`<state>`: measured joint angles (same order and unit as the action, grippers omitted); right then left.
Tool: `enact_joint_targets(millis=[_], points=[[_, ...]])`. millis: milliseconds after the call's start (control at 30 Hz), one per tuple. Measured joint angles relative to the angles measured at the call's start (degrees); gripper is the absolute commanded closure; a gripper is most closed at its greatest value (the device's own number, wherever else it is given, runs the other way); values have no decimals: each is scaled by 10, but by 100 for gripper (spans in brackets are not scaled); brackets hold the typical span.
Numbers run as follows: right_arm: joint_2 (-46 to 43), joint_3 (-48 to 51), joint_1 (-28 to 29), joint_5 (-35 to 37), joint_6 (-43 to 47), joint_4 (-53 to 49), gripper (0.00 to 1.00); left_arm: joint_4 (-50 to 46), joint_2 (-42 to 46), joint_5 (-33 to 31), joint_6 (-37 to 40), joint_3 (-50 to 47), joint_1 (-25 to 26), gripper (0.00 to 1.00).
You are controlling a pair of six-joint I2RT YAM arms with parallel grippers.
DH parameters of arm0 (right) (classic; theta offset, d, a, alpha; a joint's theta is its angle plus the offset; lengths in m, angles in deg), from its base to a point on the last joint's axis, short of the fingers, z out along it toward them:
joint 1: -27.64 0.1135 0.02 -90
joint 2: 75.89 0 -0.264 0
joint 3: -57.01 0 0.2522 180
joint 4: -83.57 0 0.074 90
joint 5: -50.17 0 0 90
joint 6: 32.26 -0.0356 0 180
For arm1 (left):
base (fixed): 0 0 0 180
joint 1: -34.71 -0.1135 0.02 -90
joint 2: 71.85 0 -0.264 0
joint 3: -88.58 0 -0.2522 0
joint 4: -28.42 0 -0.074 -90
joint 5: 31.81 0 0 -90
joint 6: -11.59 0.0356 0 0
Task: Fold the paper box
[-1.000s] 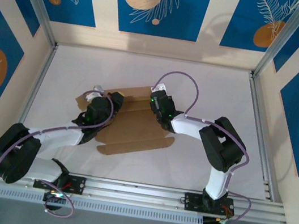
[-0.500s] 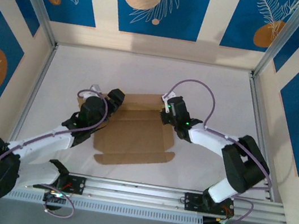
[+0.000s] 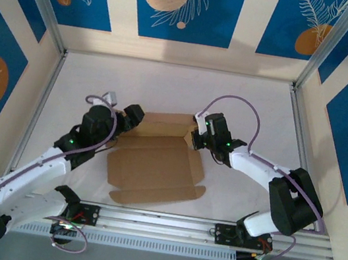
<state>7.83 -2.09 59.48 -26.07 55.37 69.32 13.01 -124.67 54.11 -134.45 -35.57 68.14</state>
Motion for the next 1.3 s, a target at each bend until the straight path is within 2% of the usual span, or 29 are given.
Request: enact_joint_targets(millis=[167, 300, 433, 533, 733, 967, 1100, 1200, 1300], points=[[-9, -27, -5, -40, 26, -13, 97, -68, 21, 71, 110, 93, 0, 30], [-30, -52, -29, -90, 63, -22, 97, -112, 35, 74, 178, 133, -3, 30], [-35, -63, -53, -111, 97, -44, 97, -122, 27, 71, 220, 142, -26, 28], [-28, -66, -60, -103, 106, -63, 97, -111, 1, 99, 232, 142, -33, 27], [1, -70, -73, -68, 105, -83, 97, -69, -66, 219, 232, 162, -42, 28], [21, -91, -98, -66, 115, -93, 97, -55, -104, 341, 226, 197, -44, 28], [21, -106, -103, -66, 127, -93, 97, -69, -104, 352, 235, 209, -44, 23], [21, -107, -103, -66, 137, -95, 97, -76, -94, 337, 237, 199, -44, 16], [23, -107, -103, -59, 141, -97, 97, -62, -76, 315, 224, 159, -44, 14]])
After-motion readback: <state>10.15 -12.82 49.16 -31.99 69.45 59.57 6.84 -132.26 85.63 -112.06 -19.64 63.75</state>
